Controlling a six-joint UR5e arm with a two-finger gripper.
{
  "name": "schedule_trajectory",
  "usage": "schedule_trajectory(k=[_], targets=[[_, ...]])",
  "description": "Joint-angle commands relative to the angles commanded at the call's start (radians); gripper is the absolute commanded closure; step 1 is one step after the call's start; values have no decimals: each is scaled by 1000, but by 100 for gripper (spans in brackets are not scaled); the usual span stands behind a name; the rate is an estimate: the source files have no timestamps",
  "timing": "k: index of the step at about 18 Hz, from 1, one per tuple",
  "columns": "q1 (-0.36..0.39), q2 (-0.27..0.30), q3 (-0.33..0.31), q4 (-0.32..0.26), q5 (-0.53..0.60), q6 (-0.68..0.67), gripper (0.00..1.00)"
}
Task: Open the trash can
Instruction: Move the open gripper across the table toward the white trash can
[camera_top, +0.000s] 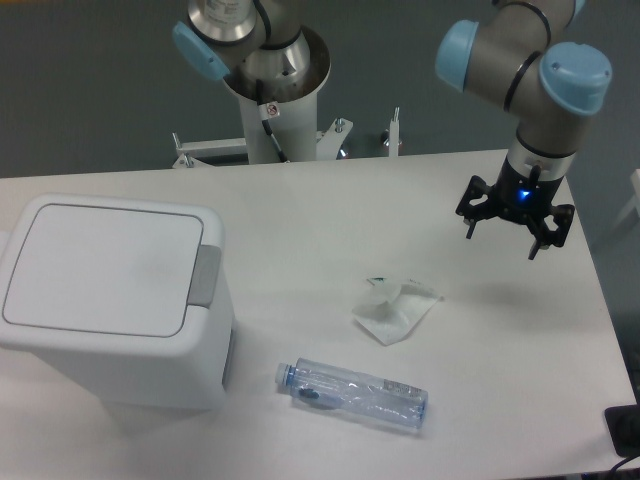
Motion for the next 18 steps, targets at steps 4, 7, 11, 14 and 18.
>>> schedule_trajectory(k=[4, 7, 11, 14, 18], targets=[[-40, -17, 57, -47, -60, -192, 0], [-77, -41, 110, -92, -111, -305, 0], [-140, -98, 190, -92, -111, -439, 0], [-184, -101, 228, -113, -123, -497, 0], [-249, -77, 247, -120, -147, -577, 0]])
